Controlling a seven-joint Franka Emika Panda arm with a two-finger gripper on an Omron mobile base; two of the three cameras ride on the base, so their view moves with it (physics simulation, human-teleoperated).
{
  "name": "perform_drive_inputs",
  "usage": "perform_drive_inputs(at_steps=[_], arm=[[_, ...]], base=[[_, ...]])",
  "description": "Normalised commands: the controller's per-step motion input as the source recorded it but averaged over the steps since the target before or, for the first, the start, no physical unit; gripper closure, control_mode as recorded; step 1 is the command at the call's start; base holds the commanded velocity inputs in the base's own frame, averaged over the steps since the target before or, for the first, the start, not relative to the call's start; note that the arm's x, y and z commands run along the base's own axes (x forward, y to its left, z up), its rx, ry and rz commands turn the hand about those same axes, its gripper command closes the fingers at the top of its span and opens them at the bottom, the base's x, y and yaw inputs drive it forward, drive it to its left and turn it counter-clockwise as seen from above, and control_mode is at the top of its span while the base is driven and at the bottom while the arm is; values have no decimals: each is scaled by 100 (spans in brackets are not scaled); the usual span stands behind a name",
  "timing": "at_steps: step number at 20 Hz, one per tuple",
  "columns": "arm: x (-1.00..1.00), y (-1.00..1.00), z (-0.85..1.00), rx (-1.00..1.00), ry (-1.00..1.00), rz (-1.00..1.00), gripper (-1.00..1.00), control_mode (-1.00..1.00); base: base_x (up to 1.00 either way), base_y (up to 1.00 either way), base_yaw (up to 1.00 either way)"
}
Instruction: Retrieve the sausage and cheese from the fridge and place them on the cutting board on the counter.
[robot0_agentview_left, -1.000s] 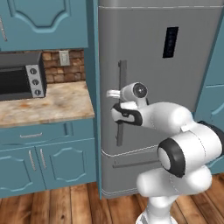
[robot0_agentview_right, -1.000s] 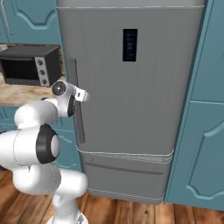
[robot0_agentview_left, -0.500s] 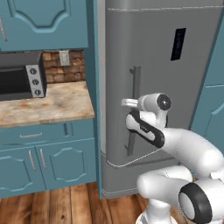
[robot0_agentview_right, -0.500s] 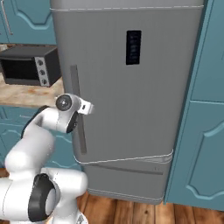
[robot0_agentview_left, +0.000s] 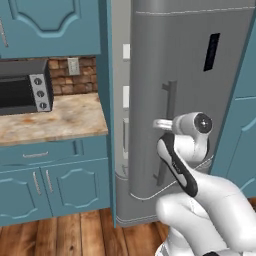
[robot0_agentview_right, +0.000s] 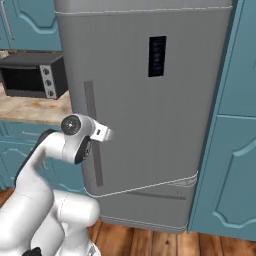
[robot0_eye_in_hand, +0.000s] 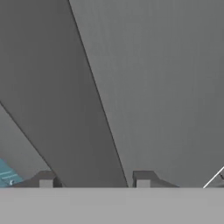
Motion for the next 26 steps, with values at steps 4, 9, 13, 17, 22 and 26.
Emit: perform_drive_inputs(at_steps=[4, 9, 13, 17, 22, 26], arm=[[-49, -15, 7, 0, 20, -27, -100, -100], [-68, 6, 1, 0, 9, -26, -100, -100], [-62, 47, 0, 0, 0, -5, -100, -100], [-51, 63, 0, 0, 0, 10, -100, -100], [-11, 82, 0, 0, 1, -3, -100, -100], [8, 71, 1, 0, 5, -18, -100, -100]], base=[[0, 0, 0], [0, 0, 0], [0, 0, 0], [0, 0, 0], [0, 0, 0], [0, 0, 0]])
